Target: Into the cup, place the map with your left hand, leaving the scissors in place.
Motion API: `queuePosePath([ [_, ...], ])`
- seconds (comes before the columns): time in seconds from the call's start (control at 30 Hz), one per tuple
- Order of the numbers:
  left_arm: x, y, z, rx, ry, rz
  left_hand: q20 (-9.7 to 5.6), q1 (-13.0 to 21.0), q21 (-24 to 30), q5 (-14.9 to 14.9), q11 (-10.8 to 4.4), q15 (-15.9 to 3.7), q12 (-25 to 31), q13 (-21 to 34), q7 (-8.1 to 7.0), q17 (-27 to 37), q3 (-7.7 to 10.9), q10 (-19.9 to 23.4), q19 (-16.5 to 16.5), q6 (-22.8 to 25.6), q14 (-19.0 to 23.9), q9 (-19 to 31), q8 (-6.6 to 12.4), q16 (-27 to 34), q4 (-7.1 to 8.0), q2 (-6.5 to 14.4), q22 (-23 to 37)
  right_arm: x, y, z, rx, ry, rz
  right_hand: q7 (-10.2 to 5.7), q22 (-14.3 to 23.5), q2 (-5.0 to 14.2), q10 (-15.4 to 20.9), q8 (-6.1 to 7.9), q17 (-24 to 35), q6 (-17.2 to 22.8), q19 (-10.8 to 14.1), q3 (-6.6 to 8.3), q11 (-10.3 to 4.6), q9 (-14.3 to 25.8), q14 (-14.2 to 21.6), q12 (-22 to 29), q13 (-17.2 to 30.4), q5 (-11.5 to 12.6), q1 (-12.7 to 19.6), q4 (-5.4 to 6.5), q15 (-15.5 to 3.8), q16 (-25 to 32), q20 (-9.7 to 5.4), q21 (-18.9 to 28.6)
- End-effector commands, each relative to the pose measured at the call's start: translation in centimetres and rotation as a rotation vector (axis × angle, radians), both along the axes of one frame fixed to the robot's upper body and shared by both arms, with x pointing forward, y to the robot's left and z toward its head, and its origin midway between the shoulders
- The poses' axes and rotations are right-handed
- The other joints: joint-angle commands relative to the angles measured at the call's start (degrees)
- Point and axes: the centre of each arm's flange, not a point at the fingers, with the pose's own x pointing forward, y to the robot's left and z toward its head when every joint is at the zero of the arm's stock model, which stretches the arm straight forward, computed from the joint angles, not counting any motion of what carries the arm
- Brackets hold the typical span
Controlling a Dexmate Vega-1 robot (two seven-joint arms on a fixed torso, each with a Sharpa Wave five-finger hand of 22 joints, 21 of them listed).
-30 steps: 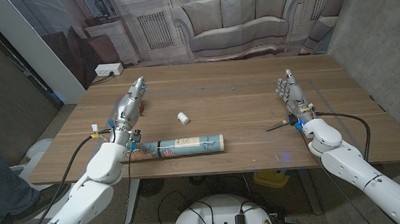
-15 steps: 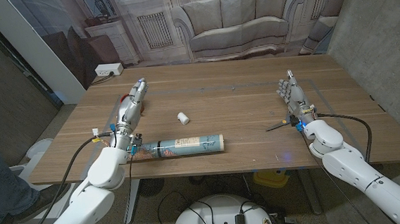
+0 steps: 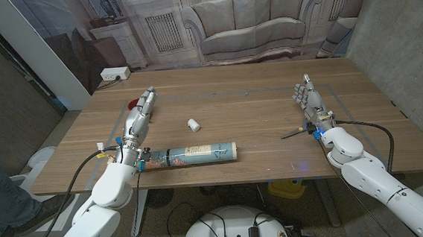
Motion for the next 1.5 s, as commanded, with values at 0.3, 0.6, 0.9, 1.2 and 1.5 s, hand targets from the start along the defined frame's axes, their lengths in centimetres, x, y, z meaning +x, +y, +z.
queuePosePath([
  [0.3,-2.1,-0.3,-1.8,-0.003,-0.029,0.015,-0.35,0.74,0.27,0.38,-0.25,-0.12,-0.11,0.09,0.04,0.1,-0.13,0.37,-0.9,0.55,0.38,0.24,0.07,-0.37,-0.53,-0.01,0.14,-0.3,-0.1,0.0,0.0,-0.003,-0.002,-0.02,0.15,0.0,0.64,0.08,0.18,0.63,0.51,-0.5,-0.14,0.24,0.24,0.07,0.28,0.46,0.54,0.1,0.07,-0.23,-0.32,-0.14],
  [0.6,-2.4,-0.3,-2.5,-0.001,-0.037,0.021,-0.34,0.88,0.23,0.37,-0.34,-0.13,-0.13,0.09,0.0,0.11,-0.18,0.55,-0.99,0.72,0.4,0.24,0.04,-0.42,-0.56,0.05,0.14,-0.5,-0.1,-0.2,-0.001,0.001,-0.011,-0.07,0.16,0.09,0.7,0.04,0.19,0.63,0.56,-0.55,-0.09,0.25,0.35,0.04,0.28,0.44,0.63,0.07,0.12,-0.23,-0.27,-0.18],
  [0.9,-2.6,-0.6,-2.8,0.013,-0.048,0.027,-0.41,1.04,0.24,0.36,-0.45,-0.27,-0.22,0.1,-0.04,0.11,-0.24,0.64,-0.96,0.86,0.5,0.25,-0.04,-0.46,-0.61,0.11,0.14,-0.8,-0.3,-0.1,-0.008,0.002,-0.023,-0.05,0.16,0.16,0.75,-0.03,0.2,0.59,0.64,-0.65,-0.2,0.25,0.46,-0.01,0.28,0.4,0.73,0.03,0.1,-0.24,-0.25,-0.23],
  [1.2,-2.9,-0.8,-2.9,0.055,-0.049,0.075,-0.43,1.22,0.25,0.36,-0.43,-0.27,-0.29,0.1,-0.11,0.11,-0.3,0.75,-0.95,1.05,0.58,0.25,-0.08,-0.5,-0.66,0.18,0.15,-0.8,-0.5,-0.2,-0.001,0.01,-0.024,-0.02,0.16,0.2,0.65,-0.09,0.21,0.52,0.79,-0.74,-0.2,0.25,0.52,-0.09,0.29,0.37,0.77,0.01,0.01,-0.26,-0.27,-0.24],
  [1.5,-3.6,-0.8,-2.9,0.095,-0.05,0.118,-0.44,1.39,0.25,0.36,-0.53,-0.36,-0.31,0.11,-0.16,0.1,-0.35,0.97,-0.94,1.25,0.75,0.26,-0.12,-0.49,-0.72,0.24,0.15,-0.6,-0.2,-0.2,0.0,0.01,-0.022,0.08,0.16,0.25,0.55,-0.14,0.22,0.43,0.9,-0.8,-0.21,0.26,0.62,-0.17,0.29,0.35,0.85,-0.02,0.21,-0.26,-0.22,-0.25],
])
